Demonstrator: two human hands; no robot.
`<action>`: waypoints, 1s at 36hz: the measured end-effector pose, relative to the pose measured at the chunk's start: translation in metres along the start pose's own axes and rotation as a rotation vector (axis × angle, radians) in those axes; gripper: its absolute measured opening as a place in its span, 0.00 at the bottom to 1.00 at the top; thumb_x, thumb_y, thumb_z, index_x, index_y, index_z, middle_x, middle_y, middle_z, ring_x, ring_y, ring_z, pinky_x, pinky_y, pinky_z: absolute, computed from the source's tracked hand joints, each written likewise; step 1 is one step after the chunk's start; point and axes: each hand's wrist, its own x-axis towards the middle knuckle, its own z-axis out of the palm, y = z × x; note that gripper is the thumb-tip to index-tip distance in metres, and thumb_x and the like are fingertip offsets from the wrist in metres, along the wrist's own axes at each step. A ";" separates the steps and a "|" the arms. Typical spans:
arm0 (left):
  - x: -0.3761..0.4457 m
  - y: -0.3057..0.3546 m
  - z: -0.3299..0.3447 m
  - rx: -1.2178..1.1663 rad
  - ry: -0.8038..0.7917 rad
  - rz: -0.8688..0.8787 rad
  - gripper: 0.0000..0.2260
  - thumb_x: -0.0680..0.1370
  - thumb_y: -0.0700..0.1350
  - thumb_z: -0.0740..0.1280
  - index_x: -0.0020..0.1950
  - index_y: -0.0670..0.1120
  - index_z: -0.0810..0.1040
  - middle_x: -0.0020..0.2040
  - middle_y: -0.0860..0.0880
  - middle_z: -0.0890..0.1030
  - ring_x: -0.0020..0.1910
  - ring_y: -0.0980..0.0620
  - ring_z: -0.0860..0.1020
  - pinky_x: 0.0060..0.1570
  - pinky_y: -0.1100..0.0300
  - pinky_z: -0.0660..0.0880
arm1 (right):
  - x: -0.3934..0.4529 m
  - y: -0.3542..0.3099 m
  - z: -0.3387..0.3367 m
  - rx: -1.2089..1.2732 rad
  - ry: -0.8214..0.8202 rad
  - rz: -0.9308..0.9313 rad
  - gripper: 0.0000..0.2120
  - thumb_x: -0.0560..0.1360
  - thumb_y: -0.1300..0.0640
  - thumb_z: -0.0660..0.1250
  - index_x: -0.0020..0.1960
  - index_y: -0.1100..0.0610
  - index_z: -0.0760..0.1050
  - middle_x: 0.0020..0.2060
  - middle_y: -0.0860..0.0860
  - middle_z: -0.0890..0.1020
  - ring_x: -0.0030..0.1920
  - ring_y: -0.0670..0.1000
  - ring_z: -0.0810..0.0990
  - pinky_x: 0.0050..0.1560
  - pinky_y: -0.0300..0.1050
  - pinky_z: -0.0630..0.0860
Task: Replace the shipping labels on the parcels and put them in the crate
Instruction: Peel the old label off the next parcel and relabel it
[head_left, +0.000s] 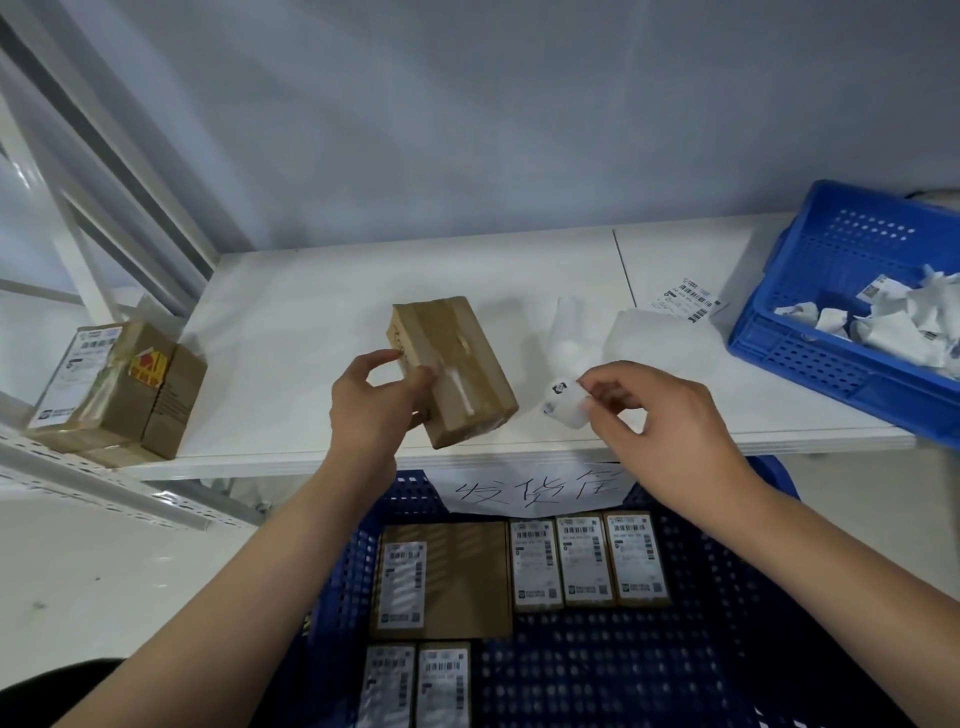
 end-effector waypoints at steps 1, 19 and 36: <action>-0.002 0.000 0.002 -0.006 -0.025 0.001 0.19 0.75 0.42 0.77 0.64 0.49 0.77 0.45 0.47 0.86 0.47 0.45 0.87 0.48 0.51 0.84 | 0.000 0.001 0.000 -0.005 0.006 0.014 0.06 0.78 0.61 0.70 0.53 0.53 0.82 0.43 0.42 0.83 0.48 0.40 0.80 0.51 0.29 0.74; -0.041 0.005 0.030 0.093 -0.324 0.157 0.21 0.74 0.48 0.78 0.66 0.54 0.79 0.55 0.46 0.87 0.51 0.51 0.86 0.56 0.52 0.82 | 0.004 0.011 -0.035 0.157 0.217 0.227 0.05 0.77 0.59 0.71 0.51 0.52 0.78 0.42 0.42 0.81 0.44 0.42 0.78 0.43 0.26 0.71; -0.101 0.029 0.095 0.038 -0.335 0.179 0.21 0.78 0.44 0.74 0.71 0.47 0.77 0.49 0.49 0.88 0.48 0.50 0.87 0.51 0.54 0.82 | -0.014 0.060 -0.118 0.048 0.508 0.298 0.05 0.76 0.60 0.70 0.47 0.50 0.81 0.48 0.48 0.79 0.50 0.50 0.79 0.50 0.35 0.72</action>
